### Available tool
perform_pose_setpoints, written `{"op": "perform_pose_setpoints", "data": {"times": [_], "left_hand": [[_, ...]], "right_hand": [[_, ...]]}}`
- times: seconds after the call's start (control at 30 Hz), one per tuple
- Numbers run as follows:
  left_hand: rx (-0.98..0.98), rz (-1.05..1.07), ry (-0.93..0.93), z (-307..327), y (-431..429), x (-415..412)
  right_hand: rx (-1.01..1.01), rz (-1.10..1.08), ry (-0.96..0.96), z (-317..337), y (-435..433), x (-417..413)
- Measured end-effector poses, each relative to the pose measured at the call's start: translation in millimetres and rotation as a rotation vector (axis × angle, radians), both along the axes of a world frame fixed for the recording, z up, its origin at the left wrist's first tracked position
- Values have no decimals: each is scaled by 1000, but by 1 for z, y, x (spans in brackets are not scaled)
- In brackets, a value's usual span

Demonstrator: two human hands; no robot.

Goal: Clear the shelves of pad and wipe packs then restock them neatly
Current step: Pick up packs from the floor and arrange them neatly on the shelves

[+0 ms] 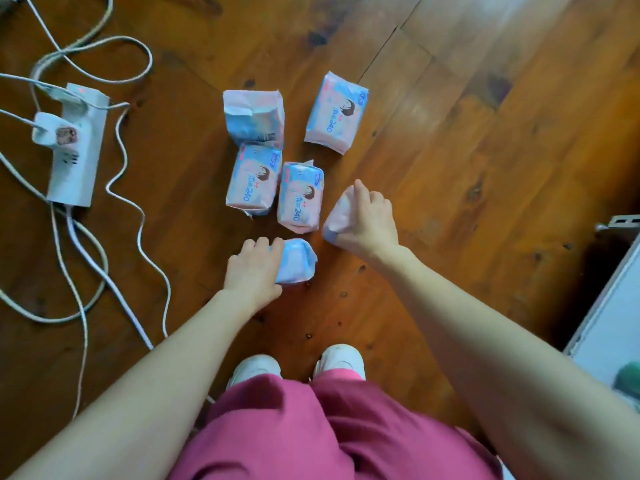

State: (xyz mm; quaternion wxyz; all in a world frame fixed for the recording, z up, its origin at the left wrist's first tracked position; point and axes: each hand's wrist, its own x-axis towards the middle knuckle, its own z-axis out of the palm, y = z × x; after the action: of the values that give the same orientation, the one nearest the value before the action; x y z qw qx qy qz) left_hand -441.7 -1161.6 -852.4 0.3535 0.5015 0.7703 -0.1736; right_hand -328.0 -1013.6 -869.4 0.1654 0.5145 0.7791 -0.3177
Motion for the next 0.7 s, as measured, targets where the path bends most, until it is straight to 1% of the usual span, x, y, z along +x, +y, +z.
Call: {"op": "perform_pose_setpoints", "data": {"times": [0.07, 0.17, 0.27, 0.33, 0.47, 0.57, 0.7], "left_hand": [[3, 171, -34, 30, -3, 0], [74, 431, -110, 83, -7, 1], [119, 695, -222, 149, -2, 7], [120, 820, -285, 198, 3, 15], [165, 980, -398, 299, 16, 31], [256, 1011, -442, 369, 35, 44], [389, 993, -557, 452, 64, 62]], "right_hand": [[-25, -41, -1, 36, -8, 13], [-83, -191, 19, 93, -18, 34], [-130, -382, 77, 156, -31, 55], [-156, -523, 127, 201, -37, 72], [-143, -653, 206, 299, -38, 102], [-105, -700, 286, 368, -33, 121], [-34, -770, 392, 449, -23, 138]]}}
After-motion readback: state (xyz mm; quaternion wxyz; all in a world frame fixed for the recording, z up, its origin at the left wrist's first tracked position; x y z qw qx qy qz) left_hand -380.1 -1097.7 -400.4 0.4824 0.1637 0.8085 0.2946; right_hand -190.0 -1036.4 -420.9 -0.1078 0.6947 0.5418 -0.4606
